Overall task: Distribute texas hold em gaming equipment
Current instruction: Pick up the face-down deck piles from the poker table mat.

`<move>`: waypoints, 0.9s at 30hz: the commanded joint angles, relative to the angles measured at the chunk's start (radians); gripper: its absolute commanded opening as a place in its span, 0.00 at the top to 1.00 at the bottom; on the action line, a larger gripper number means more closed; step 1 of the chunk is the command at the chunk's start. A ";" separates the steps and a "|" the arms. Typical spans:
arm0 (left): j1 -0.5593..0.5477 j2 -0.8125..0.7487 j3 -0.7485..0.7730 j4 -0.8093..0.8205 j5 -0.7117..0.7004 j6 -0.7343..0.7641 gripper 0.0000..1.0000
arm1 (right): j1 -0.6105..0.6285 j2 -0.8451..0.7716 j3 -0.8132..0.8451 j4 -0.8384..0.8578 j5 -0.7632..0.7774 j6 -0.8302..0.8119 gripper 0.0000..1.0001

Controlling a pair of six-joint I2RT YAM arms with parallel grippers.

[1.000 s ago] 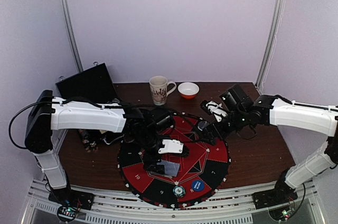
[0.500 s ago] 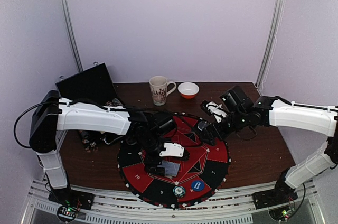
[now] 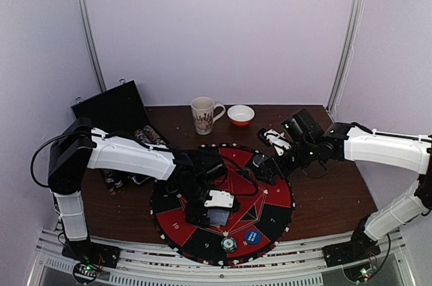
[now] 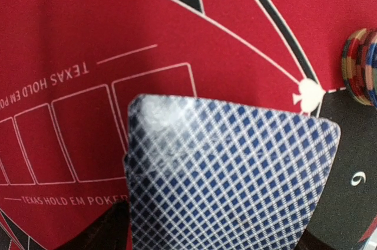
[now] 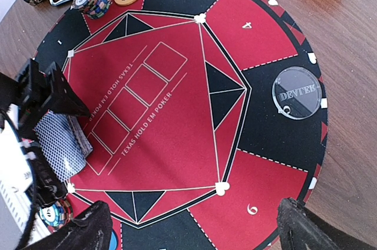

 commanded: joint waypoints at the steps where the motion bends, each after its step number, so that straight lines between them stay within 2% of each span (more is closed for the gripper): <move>1: -0.005 0.015 -0.028 0.026 -0.040 0.001 0.25 | -0.008 0.011 -0.003 0.004 -0.002 0.010 0.00; 5: -0.006 0.010 -0.065 0.038 -0.054 0.014 0.30 | -0.013 0.013 0.001 0.001 0.016 0.022 0.00; 11: -0.006 -0.032 -0.074 0.045 -0.085 -0.001 0.48 | -0.057 0.004 0.001 0.009 0.035 0.070 0.00; 14: -0.005 -0.094 -0.076 0.075 -0.113 -0.026 0.51 | -0.094 -0.004 0.006 0.028 0.012 0.110 0.00; 20: -0.004 -0.194 -0.062 0.113 -0.217 -0.085 0.54 | -0.157 -0.013 -0.007 0.151 -0.224 0.232 0.00; 24: -0.003 -0.237 -0.010 0.076 -0.282 -0.090 0.53 | -0.154 0.045 -0.046 0.362 -0.462 0.376 0.00; 27: 0.001 -0.260 0.028 0.037 -0.312 -0.091 0.52 | -0.122 0.097 -0.071 0.531 -0.572 0.468 0.01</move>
